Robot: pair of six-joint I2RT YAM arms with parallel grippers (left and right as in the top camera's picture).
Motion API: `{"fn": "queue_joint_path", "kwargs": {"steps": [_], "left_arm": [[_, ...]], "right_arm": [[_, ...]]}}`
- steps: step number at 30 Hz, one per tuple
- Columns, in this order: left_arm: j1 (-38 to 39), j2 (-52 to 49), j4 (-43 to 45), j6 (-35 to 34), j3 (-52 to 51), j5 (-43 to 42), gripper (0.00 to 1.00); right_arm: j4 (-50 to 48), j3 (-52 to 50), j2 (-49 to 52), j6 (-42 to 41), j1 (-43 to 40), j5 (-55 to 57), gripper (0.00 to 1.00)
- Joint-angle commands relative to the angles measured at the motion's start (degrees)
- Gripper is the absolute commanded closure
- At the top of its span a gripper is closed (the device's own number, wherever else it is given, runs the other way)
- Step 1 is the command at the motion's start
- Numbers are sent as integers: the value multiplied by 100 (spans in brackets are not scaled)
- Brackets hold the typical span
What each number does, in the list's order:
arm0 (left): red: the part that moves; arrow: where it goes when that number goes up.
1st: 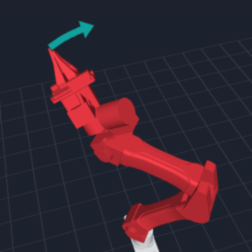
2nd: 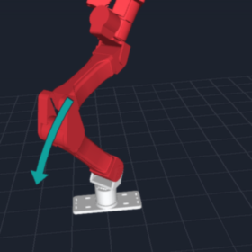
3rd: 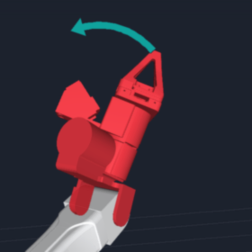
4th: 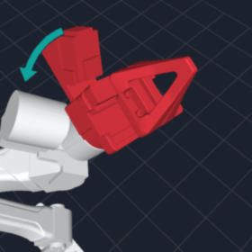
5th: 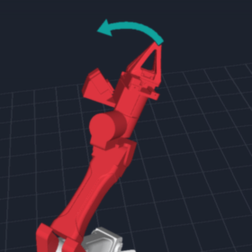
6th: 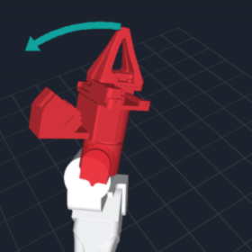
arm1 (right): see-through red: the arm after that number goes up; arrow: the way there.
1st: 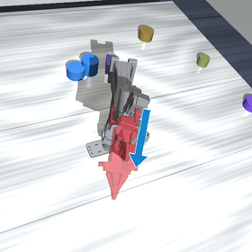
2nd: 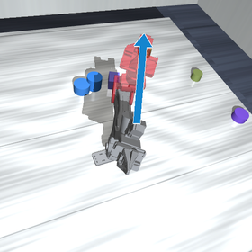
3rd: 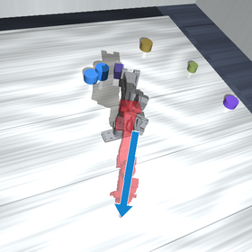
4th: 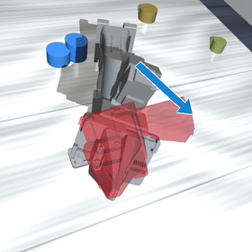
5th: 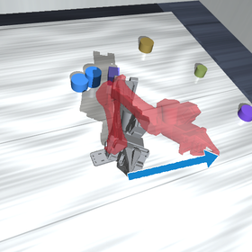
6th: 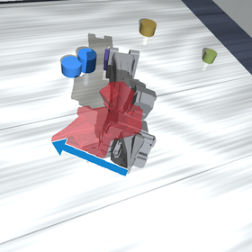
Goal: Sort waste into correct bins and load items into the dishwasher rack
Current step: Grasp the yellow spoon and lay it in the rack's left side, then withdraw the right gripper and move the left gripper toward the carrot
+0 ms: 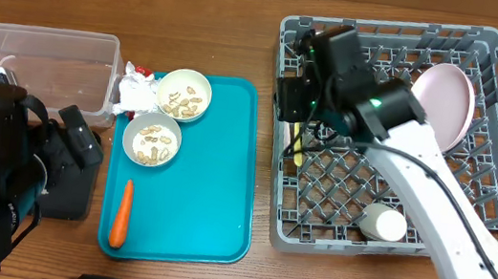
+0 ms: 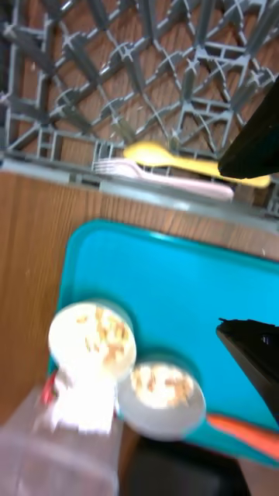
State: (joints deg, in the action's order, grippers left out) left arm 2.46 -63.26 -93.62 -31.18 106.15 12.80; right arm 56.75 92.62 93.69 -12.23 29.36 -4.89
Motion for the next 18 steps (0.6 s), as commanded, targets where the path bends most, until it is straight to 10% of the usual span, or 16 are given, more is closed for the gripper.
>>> {"fn": "queue_joint_path", "kwargs": {"steps": [1,10,15,16,18], "left_arm": [[-42,26,72,7,42,-90,0],[-39,-168,343,326,-234,-737,0],[96,-817,317,1241,-986,-1532,18],[140,-1008,304,1235,-1117,-1451,0],[166,-1335,289,1237,-1239,-1429,0]], "right_arm": [[125,85,-59,-22,20,-280,38],[184,90,-273,-232,4,-262,38],[177,90,-868,-844,-326,15,37],[219,90,-1086,-1014,-516,85,36],[304,90,-1405,-1220,-822,166,34]]}}
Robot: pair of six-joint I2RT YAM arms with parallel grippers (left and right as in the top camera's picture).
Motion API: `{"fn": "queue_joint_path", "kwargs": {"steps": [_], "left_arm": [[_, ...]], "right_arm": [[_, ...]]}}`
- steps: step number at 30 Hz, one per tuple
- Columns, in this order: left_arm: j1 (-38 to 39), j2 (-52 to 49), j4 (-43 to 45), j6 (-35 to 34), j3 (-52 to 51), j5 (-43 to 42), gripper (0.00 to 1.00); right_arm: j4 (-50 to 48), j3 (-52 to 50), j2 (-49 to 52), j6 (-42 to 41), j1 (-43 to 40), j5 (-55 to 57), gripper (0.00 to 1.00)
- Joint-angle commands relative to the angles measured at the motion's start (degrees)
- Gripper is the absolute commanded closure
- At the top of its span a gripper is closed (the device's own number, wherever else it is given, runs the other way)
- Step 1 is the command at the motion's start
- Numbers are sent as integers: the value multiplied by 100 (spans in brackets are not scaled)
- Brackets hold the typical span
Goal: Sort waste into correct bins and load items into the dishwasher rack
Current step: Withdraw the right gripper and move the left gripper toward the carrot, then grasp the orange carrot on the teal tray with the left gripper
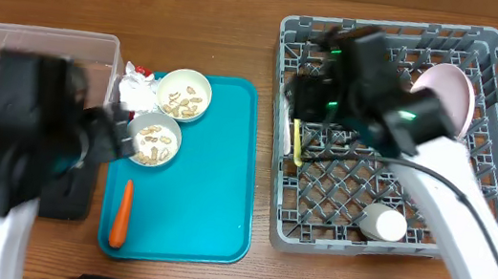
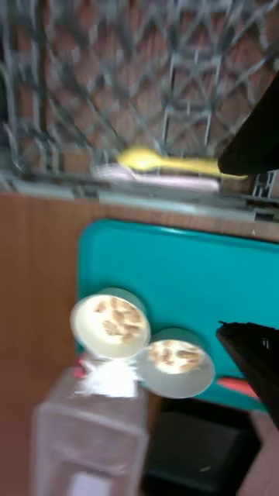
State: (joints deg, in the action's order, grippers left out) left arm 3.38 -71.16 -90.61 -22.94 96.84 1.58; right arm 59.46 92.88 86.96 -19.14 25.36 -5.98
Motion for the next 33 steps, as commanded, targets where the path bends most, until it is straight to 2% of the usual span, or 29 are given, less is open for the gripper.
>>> {"fn": "queue_joint_path", "kwargs": {"steps": [1,2,4,6,8,10,14,17,21,24,27,31,33], "left_arm": [[81,-717,-24,411,-337,-339,0],[81,-907,-28,417,-352,-455,4],[101,-1222,33,551,-391,-531,16],[254,-1523,275,669,-542,-433,19],[433,-1659,455,667,-699,-350,19],[638,-1727,575,625,-881,-249,23],[876,-1707,551,175,-1222,-52,28],[896,-1690,664,131,-1443,-2,25],[916,-1681,660,129,-1950,24,30],[925,-1659,562,-767,-2476,26,33],[925,-1460,699,-1331,-3077,144,36],[824,-931,1189,-1497,-3812,153,31],[737,-717,1493,-1499,-4131,146,24]], "right_arm": [[81,63,-946,-610,-654,293,32],[111,63,-1154,-612,-887,286,27],[116,63,-1504,-599,-1268,282,11],[155,63,-1897,-599,-1565,267,1],[177,63,-2107,-533,-1613,271,0],[203,63,-2256,-446,-1611,275,0],[289,63,-2376,-446,-1611,291,0],[396,61,-2361,-448,-1611,289,0],[479,61,-2264,-450,-1611,289,0],[588,61,-2232,-448,-1611,291,0],[706,61,-2227,-446,-1613,293,0],[715,61,-2227,-446,-1611,293,0],[717,61,-2227,-446,-1611,291,0]]}}
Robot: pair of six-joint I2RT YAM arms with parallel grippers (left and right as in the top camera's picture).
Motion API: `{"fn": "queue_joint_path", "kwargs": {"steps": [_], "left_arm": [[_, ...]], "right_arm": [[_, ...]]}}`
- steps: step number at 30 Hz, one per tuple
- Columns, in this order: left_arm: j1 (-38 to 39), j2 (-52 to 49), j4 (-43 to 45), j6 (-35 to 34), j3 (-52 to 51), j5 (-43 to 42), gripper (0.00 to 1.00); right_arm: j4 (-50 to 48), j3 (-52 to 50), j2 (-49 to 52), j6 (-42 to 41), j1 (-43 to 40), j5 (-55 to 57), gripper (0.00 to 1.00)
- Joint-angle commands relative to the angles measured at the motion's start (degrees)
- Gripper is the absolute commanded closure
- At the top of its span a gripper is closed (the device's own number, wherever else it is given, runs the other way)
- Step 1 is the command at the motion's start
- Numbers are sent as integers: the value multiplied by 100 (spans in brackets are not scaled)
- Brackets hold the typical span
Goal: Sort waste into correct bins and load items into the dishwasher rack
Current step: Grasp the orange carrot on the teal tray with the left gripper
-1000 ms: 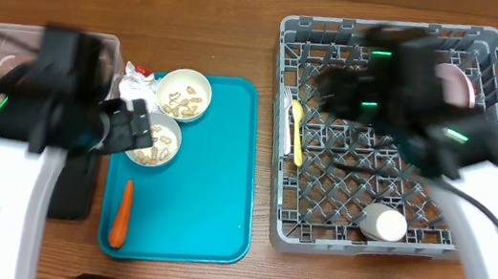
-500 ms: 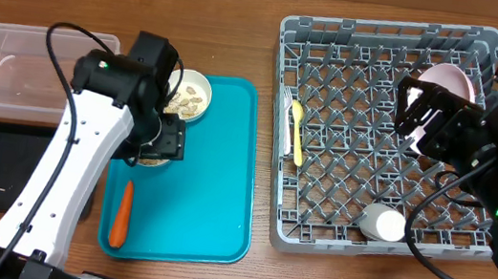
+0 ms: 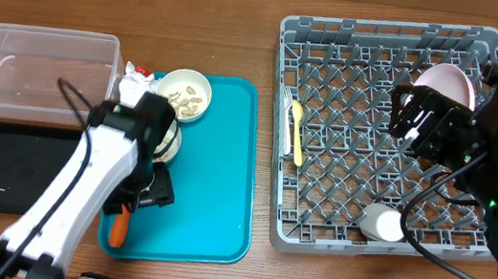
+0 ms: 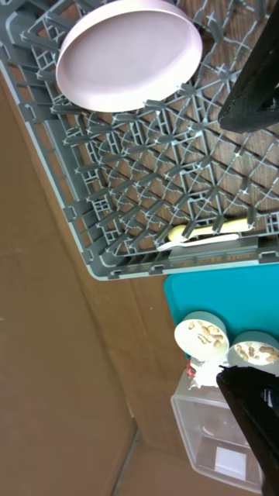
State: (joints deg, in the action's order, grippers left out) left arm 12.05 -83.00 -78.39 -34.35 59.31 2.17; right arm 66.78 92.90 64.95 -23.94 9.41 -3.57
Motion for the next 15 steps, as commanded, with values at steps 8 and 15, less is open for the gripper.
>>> {"fn": "queue_joint_path", "kwargs": {"steps": [8,15], "left_arm": [[-199,544,1665,-1283,-1580,140,20],[-201,544,2026,-1388,-2031,409,20]], "right_arm": [[-15,59,-26,33,-17,50,0],[20,59,-26,33,-15,50,0]]}}
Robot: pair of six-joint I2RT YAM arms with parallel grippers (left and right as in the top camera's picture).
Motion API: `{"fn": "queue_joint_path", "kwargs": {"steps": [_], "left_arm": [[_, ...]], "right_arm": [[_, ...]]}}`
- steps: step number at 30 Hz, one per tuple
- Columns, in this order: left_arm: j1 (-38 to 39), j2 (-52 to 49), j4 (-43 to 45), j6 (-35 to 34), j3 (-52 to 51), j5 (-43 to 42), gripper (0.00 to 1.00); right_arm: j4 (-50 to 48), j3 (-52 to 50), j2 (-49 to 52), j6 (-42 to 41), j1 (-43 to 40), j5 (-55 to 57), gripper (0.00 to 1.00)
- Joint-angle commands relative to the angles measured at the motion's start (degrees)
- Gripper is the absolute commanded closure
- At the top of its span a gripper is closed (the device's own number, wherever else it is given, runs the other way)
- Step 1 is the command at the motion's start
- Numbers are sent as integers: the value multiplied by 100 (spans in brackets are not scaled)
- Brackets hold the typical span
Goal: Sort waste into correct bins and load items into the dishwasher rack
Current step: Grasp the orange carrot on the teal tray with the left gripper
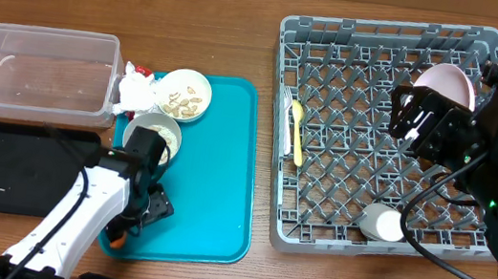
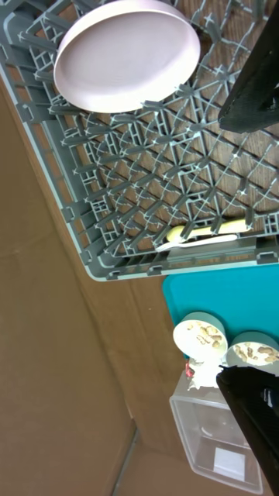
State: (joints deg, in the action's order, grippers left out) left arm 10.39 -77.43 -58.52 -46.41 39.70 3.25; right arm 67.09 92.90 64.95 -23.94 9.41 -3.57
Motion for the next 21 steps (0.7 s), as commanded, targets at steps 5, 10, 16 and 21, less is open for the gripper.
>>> {"fn": "queue_joint_path", "kwargs": {"steps": [5,10,16,21], "left_arm": [[-35,-13,385,540,-70,721,19],[-35,-13,551,586,-70,1027,19],[-31,-13,610,962,-63,1029,24],[-31,-15,680,962,-74,1088,21]], "right_arm": [[-46,59,-4,33,-15,52,0],[-55,59,46,33,-15,50,0],[-87,59,144,33,-15,50,0],[-87,59,205,31,-15,50,0]]}}
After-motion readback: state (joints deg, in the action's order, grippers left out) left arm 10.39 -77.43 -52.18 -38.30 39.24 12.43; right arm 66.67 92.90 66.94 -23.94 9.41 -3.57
